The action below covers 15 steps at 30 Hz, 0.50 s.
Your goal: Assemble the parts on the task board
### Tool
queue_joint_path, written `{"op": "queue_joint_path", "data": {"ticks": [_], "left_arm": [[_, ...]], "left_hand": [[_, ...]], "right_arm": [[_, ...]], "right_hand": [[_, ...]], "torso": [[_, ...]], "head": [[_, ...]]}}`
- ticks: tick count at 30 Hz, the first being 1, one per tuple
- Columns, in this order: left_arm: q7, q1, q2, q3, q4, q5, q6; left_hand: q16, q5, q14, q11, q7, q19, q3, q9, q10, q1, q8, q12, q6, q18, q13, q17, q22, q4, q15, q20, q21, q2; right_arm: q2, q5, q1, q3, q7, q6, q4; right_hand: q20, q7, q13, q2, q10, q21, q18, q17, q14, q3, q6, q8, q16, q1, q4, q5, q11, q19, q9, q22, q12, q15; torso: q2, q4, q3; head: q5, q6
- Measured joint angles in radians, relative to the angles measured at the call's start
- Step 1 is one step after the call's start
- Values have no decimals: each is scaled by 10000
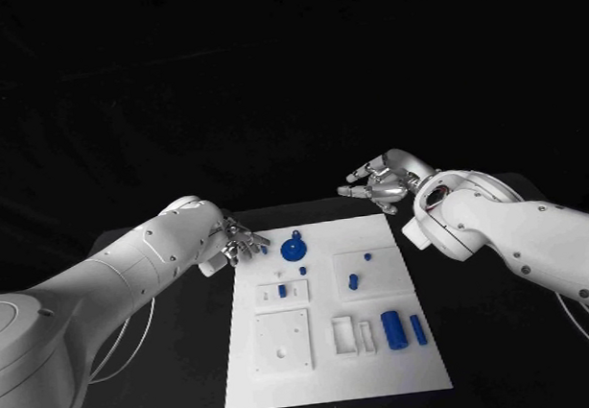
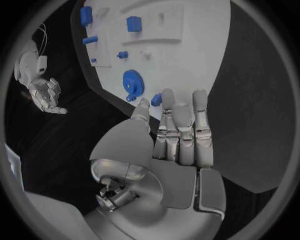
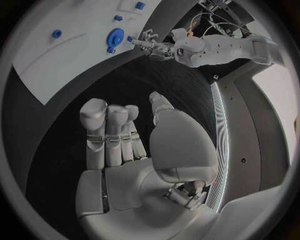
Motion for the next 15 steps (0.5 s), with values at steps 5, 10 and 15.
{"op": "queue_joint_path", "data": {"ticks": [5,10,15], "left_arm": [[9,-17,28,-3,-61,7,29],[26,-29,52,-4,-113,13,38],[58,-33,72,-4,-134,28,39]], "left_hand": [[0,0,0,37,0,0,0,-18,-37,0,0,40,0,0,0,0,-1,0,0,0,0,0],[0,0,1,36,0,0,0,-27,-37,0,0,40,0,0,1,-10,-2,0,-1,0,0,0],[0,0,2,36,0,0,0,-37,-37,3,0,39,0,0,1,-10,-2,0,-2,0,0,3]], "right_arm": [[9,-1,10,0,-2,0,6],[19,-2,16,0,-4,0,11],[25,-3,23,0,-5,-1,13]], "right_hand": [[0,0,0,0,0,0,0,0,0,0,0,0,0,0,0,0,0,0,0,0,0,0],[0,0,-1,0,0,0,0,-1,0,0,0,0,0,0,0,0,0,0,0,-1,0,0],[0,0,0,0,0,0,-1,-1,0,0,0,0,0,0,0,0,0,0,0,-1,0,0]], "torso": [[2,0,2],[4,-2,8],[4,-2,12]], "head": [[-24,-9],[-42,-14],[-58,-32]]}}
